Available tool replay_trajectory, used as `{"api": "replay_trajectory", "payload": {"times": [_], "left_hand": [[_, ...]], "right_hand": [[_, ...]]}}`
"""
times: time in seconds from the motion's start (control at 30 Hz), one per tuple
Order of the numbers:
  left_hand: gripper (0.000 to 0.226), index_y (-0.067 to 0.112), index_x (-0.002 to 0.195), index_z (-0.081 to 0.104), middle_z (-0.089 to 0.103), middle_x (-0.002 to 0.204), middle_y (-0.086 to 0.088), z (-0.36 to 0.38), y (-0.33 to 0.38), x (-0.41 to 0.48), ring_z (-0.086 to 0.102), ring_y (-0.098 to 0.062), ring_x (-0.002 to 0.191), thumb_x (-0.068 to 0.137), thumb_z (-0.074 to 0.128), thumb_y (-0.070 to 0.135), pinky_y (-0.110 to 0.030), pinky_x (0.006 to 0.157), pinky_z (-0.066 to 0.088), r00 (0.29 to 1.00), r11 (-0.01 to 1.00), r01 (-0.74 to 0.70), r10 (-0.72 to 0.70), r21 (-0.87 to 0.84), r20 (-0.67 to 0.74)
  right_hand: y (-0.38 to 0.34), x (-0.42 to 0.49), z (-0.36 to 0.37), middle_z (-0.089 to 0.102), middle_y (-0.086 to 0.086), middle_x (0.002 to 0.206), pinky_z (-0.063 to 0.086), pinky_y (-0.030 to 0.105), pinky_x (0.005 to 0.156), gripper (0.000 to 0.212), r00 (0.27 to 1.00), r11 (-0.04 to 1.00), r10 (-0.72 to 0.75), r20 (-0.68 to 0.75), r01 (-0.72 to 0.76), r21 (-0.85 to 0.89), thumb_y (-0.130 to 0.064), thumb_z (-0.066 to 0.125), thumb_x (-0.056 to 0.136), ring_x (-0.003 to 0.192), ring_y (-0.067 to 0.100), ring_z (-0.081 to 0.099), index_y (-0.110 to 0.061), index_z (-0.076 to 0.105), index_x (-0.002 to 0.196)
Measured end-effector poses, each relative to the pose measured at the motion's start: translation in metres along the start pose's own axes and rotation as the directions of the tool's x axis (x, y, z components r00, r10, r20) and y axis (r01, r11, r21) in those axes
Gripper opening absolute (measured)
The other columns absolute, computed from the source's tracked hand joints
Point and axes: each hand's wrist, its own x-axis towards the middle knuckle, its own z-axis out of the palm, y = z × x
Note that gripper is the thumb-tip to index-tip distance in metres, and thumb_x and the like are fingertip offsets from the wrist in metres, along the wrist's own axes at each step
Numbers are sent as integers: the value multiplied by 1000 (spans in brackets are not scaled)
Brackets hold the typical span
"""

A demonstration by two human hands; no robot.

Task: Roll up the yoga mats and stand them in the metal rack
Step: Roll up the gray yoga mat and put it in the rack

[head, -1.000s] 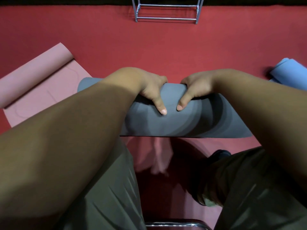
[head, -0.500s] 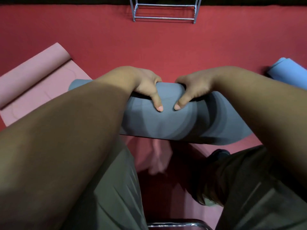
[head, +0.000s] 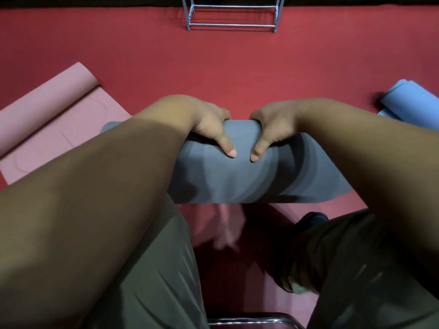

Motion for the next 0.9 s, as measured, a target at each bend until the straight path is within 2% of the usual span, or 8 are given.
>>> {"api": "replay_trajectory", "payload": {"times": [0.1, 0.17, 0.43, 0.5, 0.6, 0.73, 0.8, 0.9], "left_hand": [[144, 37, 155, 35, 54, 146, 5, 4, 7, 4, 57, -28, 129, 31, 94, 79, -51, 111, 50, 1000, 990, -28, 27, 136, 8], [150, 32, 158, 26, 47, 146, 0, 9, 13, 3, 50, -31, 134, 33, 96, 77, -53, 112, 46, 998, 961, -42, 50, 274, -22], [102, 25, 111, 43, 62, 114, 3, 12, 14, -2, 65, -30, 101, 39, 95, 76, -41, 76, 49, 956, 924, -72, 172, 376, -239], [99, 25, 110, 46, 63, 107, 4, 10, 12, -2, 65, -30, 95, 41, 92, 77, -41, 72, 49, 947, 926, -59, 170, 373, -272], [96, 24, 112, 49, 61, 100, 3, 2, 10, -4, 63, -30, 90, 45, 90, 78, -41, 72, 49, 946, 945, -29, 131, 326, -295], [95, 25, 113, 54, 61, 99, 5, -6, 8, -6, 63, -29, 92, 44, 89, 79, -42, 77, 53, 943, 969, -18, 98, 246, -317], [94, 26, 113, 56, 63, 101, 5, -7, 7, -5, 64, -27, 92, 43, 90, 78, -43, 81, 56, 954, 975, -8, 74, 222, -291], [93, 29, 112, 57, 65, 103, 8, -4, 8, -2, 64, -22, 91, 40, 90, 77, -45, 86, 59, 970, 983, -12, 57, 185, -237]], "right_hand": [[8, 1, 1, 78, -6, 105, 62, 42, 92, 67, 999, 996, 14, 30, -16, 82, -59, 98, 58, 94, 18, 75, -30, 72, 112], [12, 0, -1, 79, -5, 103, 63, 42, 91, 63, 999, 992, 31, 34, -34, 123, -60, 95, 61, 92, 19, 77, -29, 73, 111], [14, -6, -6, 80, -4, 111, 63, 46, 95, 69, 995, 985, 37, 98, -53, 165, -60, 95, 63, 97, 21, 79, -32, 70, 121], [11, -6, -10, 73, -4, 127, 57, 46, 104, 85, 997, 992, 32, 68, -40, 117, -60, 95, 65, 112, 22, 72, -31, 60, 137], [6, -3, -13, 53, -1, 154, 44, 47, 118, 128, 1000, 999, 19, 5, -19, -36, -64, 97, 59, 138, 27, 54, -30, 31, 163], [0, 3, -2, 43, 5, 157, 44, 54, 114, 149, 989, 975, 28, -145, -59, -213, -76, 95, 45, 141, 39, 48, -31, 16, 164], [0, 6, 3, 54, 3, 148, 50, 53, 108, 141, 982, 977, 22, -188, -61, -205, -77, 93, 40, 131, 37, 56, -28, 29, 156], [2, 8, 1, 66, 0, 119, 57, 46, 96, 109, 988, 990, 10, -153, -31, -136, -68, 96, 41, 105, 28, 64, -24, 50, 129]]}}
